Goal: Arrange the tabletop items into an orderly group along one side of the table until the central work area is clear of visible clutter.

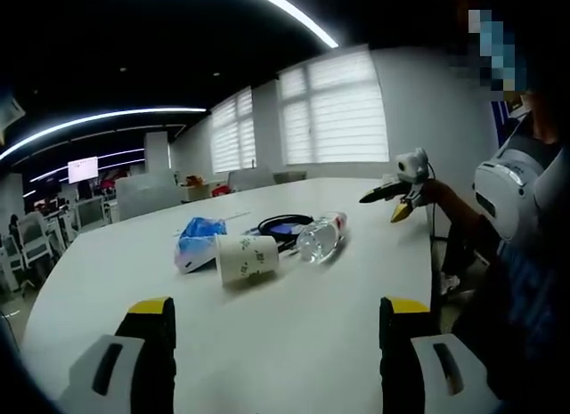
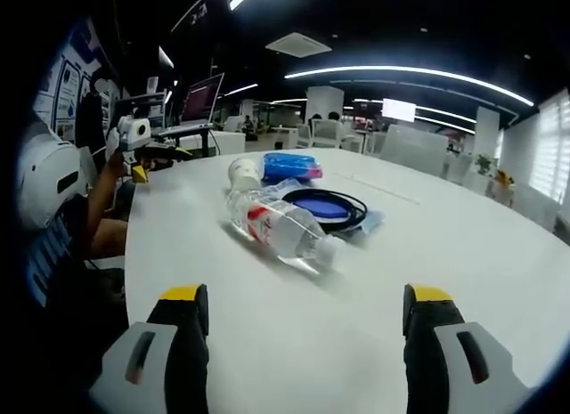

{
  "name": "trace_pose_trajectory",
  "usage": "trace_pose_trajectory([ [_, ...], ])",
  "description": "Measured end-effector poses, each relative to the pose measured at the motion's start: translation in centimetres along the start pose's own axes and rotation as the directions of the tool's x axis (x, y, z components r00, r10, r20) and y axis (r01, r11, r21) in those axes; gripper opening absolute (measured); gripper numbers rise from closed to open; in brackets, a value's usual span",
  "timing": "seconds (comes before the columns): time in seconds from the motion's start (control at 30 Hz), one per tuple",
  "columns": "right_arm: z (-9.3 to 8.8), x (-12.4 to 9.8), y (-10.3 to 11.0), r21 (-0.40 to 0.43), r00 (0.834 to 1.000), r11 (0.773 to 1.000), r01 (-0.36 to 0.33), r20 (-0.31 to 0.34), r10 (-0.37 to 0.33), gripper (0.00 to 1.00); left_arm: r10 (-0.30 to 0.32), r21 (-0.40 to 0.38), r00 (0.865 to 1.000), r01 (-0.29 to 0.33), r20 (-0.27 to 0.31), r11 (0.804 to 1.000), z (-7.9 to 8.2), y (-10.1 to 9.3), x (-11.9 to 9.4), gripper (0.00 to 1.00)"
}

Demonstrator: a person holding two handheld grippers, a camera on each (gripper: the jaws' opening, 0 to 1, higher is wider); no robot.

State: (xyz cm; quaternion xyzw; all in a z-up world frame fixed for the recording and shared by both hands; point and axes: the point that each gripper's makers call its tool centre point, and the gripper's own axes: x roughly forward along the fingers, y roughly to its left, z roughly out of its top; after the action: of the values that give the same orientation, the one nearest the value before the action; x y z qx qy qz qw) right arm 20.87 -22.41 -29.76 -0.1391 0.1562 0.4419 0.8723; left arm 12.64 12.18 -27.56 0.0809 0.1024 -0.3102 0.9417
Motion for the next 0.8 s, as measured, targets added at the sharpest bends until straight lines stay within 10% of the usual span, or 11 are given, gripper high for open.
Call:
trace_pose_trajectory([
  [0.8,0.12,0.01,0.03,0.005,1.0,1.0,-0.007,0.008,0.007,0.84,0.017,-0.006,1.0,-0.017,0.023,1.0,0.31,0.45,-0.23,0.91],
])
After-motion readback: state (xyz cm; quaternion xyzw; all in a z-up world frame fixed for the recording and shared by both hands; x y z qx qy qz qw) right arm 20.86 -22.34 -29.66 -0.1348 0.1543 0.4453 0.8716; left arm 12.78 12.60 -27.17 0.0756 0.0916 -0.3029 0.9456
